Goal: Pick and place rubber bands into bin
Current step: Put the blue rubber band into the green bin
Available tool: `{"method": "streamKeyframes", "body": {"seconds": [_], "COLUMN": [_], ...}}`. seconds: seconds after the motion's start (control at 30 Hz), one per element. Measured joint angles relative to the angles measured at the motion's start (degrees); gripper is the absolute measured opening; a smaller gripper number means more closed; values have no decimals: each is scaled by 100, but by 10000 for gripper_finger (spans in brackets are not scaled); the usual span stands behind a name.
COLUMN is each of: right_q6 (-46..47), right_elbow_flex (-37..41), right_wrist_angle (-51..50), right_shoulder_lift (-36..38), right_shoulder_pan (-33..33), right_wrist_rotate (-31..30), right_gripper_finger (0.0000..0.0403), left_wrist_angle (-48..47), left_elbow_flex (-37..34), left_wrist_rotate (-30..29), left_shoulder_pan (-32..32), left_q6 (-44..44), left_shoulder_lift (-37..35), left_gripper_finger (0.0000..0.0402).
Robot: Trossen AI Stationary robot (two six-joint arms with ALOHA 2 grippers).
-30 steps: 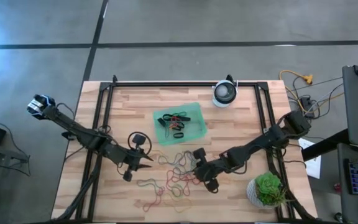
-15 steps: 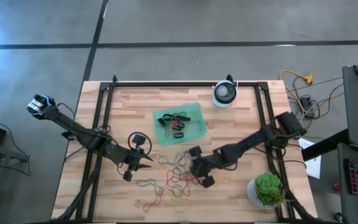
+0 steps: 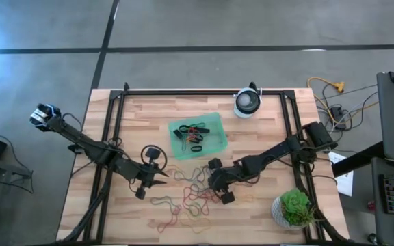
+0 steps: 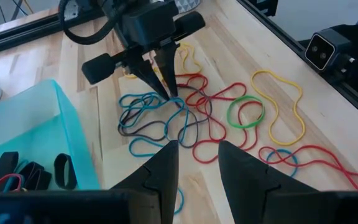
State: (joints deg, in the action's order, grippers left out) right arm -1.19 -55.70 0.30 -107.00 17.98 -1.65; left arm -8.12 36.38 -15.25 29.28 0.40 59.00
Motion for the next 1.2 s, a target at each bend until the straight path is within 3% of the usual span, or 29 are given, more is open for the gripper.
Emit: {"method": "streamKeyframes", "body": {"seconds": [1.2], "right_q6": [210], "right_elbow_flex": [227], "right_wrist_angle": [178], "right_shoulder_lift": [0], "right_shoulder_pan": [-117], "right_wrist_rotate": [20], "right_gripper_finger": [57], "left_wrist_angle": [-9], "left_elbow_flex": [-11], "left_wrist_rotate": [0], "left_shoulder_pan": [0], "left_q6": [2], "left_shoulder_lift": [0], "left_gripper_finger": [99]}}
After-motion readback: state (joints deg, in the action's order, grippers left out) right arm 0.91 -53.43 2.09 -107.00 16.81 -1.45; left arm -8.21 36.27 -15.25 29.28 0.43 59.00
